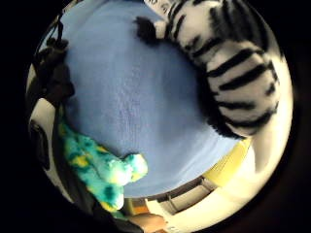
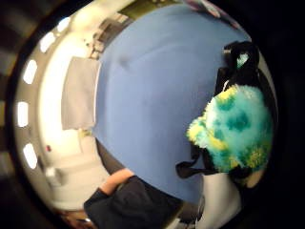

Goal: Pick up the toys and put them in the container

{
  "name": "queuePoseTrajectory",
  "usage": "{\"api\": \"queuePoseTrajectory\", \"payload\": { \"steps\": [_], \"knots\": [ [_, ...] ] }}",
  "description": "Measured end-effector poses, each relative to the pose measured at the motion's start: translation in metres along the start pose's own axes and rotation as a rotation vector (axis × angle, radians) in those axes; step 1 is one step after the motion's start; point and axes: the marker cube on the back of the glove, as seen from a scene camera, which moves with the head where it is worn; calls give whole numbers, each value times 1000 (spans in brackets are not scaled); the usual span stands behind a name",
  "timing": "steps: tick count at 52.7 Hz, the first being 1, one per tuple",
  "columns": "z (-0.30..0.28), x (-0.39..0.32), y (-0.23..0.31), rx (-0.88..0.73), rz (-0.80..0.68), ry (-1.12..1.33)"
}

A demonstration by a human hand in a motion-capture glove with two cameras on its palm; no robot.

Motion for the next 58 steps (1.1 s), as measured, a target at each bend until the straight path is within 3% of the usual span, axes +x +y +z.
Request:
{"api": "queuePoseTrajectory", "payload": {
  "steps": [7, 17, 22, 38, 44, 48, 55, 58],
  "knots": [
    [-13, -9, -2, 55, -36, 70],
    [-16, -10, -17, -8, -50, 37],
    [-48, -28, -28, -7, -69, -6],
    [-215, -173, -45, 222, -290, 32],
    [-257, -249, -40, 258, -670, -4],
    [-274, -297, -54, 283, -577, 9],
    [-297, -381, -58, 262, -702, -117],
    [-299, -405, -70, 285, -647, -47]
  ]
}}
